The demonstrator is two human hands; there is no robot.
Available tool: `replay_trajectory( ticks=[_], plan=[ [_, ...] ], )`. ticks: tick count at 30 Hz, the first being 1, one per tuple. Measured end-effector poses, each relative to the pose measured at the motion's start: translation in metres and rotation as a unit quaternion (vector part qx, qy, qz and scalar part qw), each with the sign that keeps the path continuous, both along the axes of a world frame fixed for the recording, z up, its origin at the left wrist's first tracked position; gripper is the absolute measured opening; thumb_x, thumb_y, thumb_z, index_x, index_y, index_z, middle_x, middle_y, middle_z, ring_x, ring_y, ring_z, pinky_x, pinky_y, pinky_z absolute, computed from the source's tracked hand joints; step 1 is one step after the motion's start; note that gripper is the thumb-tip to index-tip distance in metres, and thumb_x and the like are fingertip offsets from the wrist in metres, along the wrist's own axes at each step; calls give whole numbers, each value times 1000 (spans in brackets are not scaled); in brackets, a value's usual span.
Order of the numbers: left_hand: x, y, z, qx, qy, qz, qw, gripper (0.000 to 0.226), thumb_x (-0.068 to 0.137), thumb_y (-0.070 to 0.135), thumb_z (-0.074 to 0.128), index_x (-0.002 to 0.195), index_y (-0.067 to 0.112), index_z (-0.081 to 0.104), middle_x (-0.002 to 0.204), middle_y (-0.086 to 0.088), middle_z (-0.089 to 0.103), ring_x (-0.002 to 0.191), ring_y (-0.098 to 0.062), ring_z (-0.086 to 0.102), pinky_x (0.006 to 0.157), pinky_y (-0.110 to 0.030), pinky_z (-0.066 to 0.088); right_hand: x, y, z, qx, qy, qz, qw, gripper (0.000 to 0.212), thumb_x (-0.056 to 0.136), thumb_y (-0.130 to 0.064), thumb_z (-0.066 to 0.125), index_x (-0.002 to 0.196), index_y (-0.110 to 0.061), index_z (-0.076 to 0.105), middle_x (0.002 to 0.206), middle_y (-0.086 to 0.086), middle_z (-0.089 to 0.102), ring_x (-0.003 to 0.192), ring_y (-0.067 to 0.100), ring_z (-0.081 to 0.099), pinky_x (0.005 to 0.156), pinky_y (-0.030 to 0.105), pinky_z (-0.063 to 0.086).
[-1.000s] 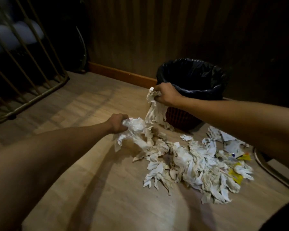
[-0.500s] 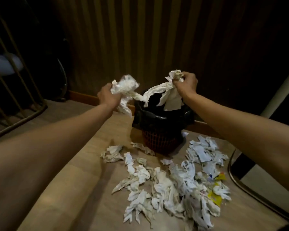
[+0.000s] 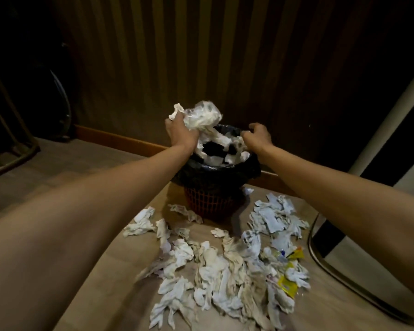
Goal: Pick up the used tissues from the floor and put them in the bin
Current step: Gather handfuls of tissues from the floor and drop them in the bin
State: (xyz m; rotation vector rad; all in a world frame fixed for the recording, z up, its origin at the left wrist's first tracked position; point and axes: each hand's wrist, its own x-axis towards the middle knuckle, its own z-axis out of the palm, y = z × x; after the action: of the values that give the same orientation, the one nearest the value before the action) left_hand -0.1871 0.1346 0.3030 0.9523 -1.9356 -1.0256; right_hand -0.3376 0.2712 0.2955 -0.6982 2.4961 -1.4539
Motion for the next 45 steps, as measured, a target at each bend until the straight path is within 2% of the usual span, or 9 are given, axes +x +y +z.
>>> replay_trajectory(
  ticks=[7,9,13,19,24,33,36,39,45],
  plan=[
    [-32,12,-15,87,-52,-98,990,76,87,15,69,151,26,31,155,-12,18,136,-33,38,106,-25,37,-20,19,-5,-21,22,5,1000,49,88,0,46,133,-15,54,138,10,49,123,27,54,103,49,49],
    [-31,8,-18,61,-53,-114,990,74,89,12,63,152,29,30,156,-11,25,133,-30,44,102,-22,40,-25,25,-8,-35,42,-12,998,46,87,-2,47,129,-18,57,133,9,53,119,26,57,101,48,50],
    [-23,-5,-25,6,-58,-130,990,71,83,2,58,145,32,42,144,-11,47,119,-35,58,99,-46,52,-19,25,-9,-42,80,6,996,38,91,-4,47,123,-21,60,127,7,57,115,22,59,100,44,52],
    [11,-34,-29,-60,-84,-89,991,50,83,0,58,129,22,60,127,-8,65,122,-26,57,111,-34,43,16,-19,0,-56,133,27,989,32,91,-4,50,110,-22,68,111,2,66,97,20,68,82,35,59],
    [55,-64,-47,-63,-136,-63,987,36,79,13,62,114,22,66,112,-7,71,108,-27,65,93,-41,56,51,-62,3,-50,169,51,983,29,90,-6,50,107,-17,72,107,3,70,97,18,67,82,27,55],
    [149,-131,-100,-82,-303,-16,949,33,80,15,71,114,13,67,111,-8,69,105,-25,64,86,-34,53,122,-124,-43,-24,220,214,951,17,88,-18,60,100,-20,72,92,-4,72,86,7,67,77,21,53],
    [172,-150,-127,-68,-359,-23,930,31,79,18,72,110,14,69,112,-9,70,103,-26,65,88,-36,55,128,-140,-74,51,226,302,925,18,85,-21,64,99,-17,73,91,-2,73,84,10,68,78,27,56],
    [184,-161,-162,-48,-410,-37,910,34,79,22,72,111,17,68,117,-10,68,104,-27,65,89,-36,55,124,-145,-119,239,230,407,851,17,87,-26,69,101,-16,71,96,-1,71,88,14,67,83,33,56],
    [163,-153,-230,-56,-485,-170,856,63,83,26,68,141,18,46,137,-17,52,127,-33,50,101,-36,44,105,-117,-199,409,213,415,784,26,91,-34,60,108,-14,64,101,8,68,89,27,67,74,38,56]
  ],
)
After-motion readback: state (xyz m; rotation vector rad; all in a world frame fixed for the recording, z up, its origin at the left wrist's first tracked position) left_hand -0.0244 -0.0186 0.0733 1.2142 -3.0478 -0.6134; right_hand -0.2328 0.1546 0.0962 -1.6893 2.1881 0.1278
